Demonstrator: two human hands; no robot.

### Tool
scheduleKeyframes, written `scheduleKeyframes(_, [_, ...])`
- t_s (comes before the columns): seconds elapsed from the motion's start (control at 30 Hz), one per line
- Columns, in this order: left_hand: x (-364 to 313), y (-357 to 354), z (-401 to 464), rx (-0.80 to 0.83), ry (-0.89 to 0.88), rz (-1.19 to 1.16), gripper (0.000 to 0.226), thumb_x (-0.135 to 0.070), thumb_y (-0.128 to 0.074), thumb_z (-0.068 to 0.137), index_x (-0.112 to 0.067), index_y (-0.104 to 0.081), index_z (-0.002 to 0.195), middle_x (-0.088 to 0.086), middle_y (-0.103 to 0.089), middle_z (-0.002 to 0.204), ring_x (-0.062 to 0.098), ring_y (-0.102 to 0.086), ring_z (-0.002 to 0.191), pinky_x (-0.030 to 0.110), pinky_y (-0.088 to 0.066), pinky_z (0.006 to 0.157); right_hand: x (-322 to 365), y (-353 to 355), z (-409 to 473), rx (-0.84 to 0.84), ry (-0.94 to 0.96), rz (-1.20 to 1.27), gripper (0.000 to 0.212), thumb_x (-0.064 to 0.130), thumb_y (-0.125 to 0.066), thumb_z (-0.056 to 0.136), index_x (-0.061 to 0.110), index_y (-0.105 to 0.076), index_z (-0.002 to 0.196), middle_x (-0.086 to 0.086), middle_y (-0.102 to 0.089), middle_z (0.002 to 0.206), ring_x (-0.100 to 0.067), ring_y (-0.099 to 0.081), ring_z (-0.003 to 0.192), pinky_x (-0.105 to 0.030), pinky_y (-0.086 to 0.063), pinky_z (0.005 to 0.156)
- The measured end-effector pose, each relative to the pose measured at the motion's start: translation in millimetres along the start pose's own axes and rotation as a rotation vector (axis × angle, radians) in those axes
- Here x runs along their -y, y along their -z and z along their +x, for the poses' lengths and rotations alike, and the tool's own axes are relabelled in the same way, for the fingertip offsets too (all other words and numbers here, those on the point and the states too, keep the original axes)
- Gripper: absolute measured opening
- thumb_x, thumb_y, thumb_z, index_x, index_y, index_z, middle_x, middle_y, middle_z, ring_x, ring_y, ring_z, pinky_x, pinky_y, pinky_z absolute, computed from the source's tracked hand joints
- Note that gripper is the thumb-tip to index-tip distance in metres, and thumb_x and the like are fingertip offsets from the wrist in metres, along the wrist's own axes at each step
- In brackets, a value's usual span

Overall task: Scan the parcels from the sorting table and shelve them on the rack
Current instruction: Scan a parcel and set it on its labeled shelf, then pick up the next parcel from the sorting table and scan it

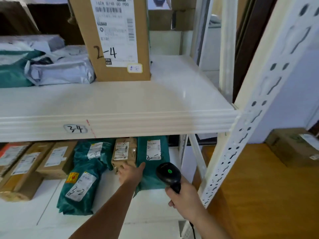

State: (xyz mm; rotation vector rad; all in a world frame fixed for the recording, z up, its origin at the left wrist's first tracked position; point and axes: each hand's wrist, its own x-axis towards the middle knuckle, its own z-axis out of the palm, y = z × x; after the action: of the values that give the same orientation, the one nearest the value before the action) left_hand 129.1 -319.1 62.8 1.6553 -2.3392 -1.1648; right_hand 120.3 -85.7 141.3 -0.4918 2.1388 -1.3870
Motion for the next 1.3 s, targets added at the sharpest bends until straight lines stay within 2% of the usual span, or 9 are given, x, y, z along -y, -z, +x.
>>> scheduleKeyframes(0.17, [-12, 55, -23, 0.045, -0.489, 0.257, 0.090, -0.067, -0.058, 0.097, -0.022, -0.022, 0.166, 0.008, -0.024, 0.172, 0.032, -0.023, 0.159, 0.056, -0.023, 0.129, 26, -14, -49, -0.055, -0.009, -0.045, 0.030, 0.020, -0.063, 0.091, 0.024, -0.057, 0.120, 0.000, -0.069, 0.093, -0.018, -0.074, 0.062, -0.029, -0.060, 0.061])
scheduleKeyframes(0.4, [8, 114, -96, 0.184, -0.901, 0.512, 0.086, -0.064, -0.059, 0.098, -0.024, -0.025, 0.166, 0.005, -0.024, 0.174, 0.028, -0.022, 0.160, 0.052, -0.021, 0.130, 61, -56, -144, -0.214, -0.044, 0.006, 0.014, 0.019, -0.063, 0.092, 0.026, -0.060, 0.103, -0.007, -0.072, 0.090, -0.021, -0.073, 0.057, -0.032, -0.057, 0.058])
scheduleKeyframes(0.53, [20, 129, -141, 0.248, -1.004, 0.640, 0.085, -0.064, -0.060, 0.097, -0.029, -0.026, 0.166, 0.000, -0.026, 0.173, 0.027, -0.027, 0.157, 0.049, -0.023, 0.130, 72, -68, -200, -0.272, -0.051, 0.031, 0.011, 0.014, -0.064, 0.090, 0.021, -0.061, 0.099, -0.010, -0.070, 0.075, -0.021, -0.064, 0.056, -0.033, -0.058, 0.053])
scheduleKeyframes(0.67, [16, 122, -186, 0.297, -1.103, 0.717, 0.072, -0.065, -0.063, 0.093, -0.032, -0.045, 0.154, 0.000, -0.047, 0.159, 0.026, -0.044, 0.144, 0.050, -0.038, 0.121, 78, -60, -249, -0.364, -0.071, -0.048, 0.005, 0.017, -0.064, 0.089, 0.020, -0.062, 0.092, -0.006, -0.066, 0.073, -0.016, -0.063, 0.061, -0.027, -0.054, 0.056])
scheduleKeyframes(0.97, [-4, 81, -295, 0.372, -1.226, 0.649, 0.058, -0.057, -0.068, 0.096, -0.031, -0.055, 0.146, -0.004, -0.058, 0.146, 0.023, -0.057, 0.130, 0.045, -0.050, 0.109, 71, -9, -346, -0.521, -0.108, -0.111, 0.007, 0.018, -0.064, 0.092, 0.019, -0.058, 0.089, -0.001, -0.060, 0.067, -0.002, -0.056, 0.047, -0.011, -0.039, 0.042])
scheduleKeyframes(1.03, [-8, 69, -306, 0.371, -1.246, 0.654, 0.055, -0.060, -0.066, 0.095, -0.032, -0.058, 0.141, -0.004, -0.060, 0.141, 0.022, -0.058, 0.126, 0.045, -0.052, 0.106, 67, 3, -361, -0.555, -0.128, -0.106, 0.010, 0.021, -0.066, 0.091, 0.024, -0.057, 0.088, 0.002, -0.061, 0.069, -0.006, -0.060, 0.058, -0.015, -0.039, 0.048])
scheduleKeyframes(1.13, [-19, 48, -334, 0.388, -1.287, 0.686, 0.062, -0.064, -0.061, 0.096, -0.029, -0.054, 0.146, -0.002, -0.054, 0.150, 0.025, -0.051, 0.138, 0.047, -0.046, 0.114, 57, 28, -387, -0.582, -0.175, -0.086, 0.008, 0.026, -0.066, 0.091, 0.026, -0.058, 0.088, 0.002, -0.062, 0.074, -0.012, -0.061, 0.071, -0.020, -0.041, 0.058])
scheduleKeyframes(1.2, [-27, 35, -356, 0.405, -1.323, 0.718, 0.076, -0.067, -0.056, 0.098, -0.027, -0.040, 0.161, 0.000, -0.035, 0.169, 0.028, -0.033, 0.155, 0.049, -0.031, 0.126, 49, 46, -403, -0.589, -0.207, -0.089, 0.007, 0.027, -0.065, 0.091, 0.024, -0.060, 0.089, -0.001, -0.063, 0.077, -0.014, -0.063, 0.074, -0.023, -0.043, 0.062])
scheduleKeyframes(1.3, [-43, 13, -385, 0.420, -1.362, 0.734, 0.085, -0.069, -0.052, 0.100, -0.023, -0.027, 0.167, 0.002, -0.020, 0.176, 0.026, -0.019, 0.162, 0.045, -0.019, 0.131, 39, 74, -423, -0.597, -0.231, -0.084, 0.006, 0.026, -0.065, 0.091, 0.021, -0.061, 0.091, -0.006, -0.067, 0.085, -0.017, -0.065, 0.080, -0.025, -0.044, 0.065])
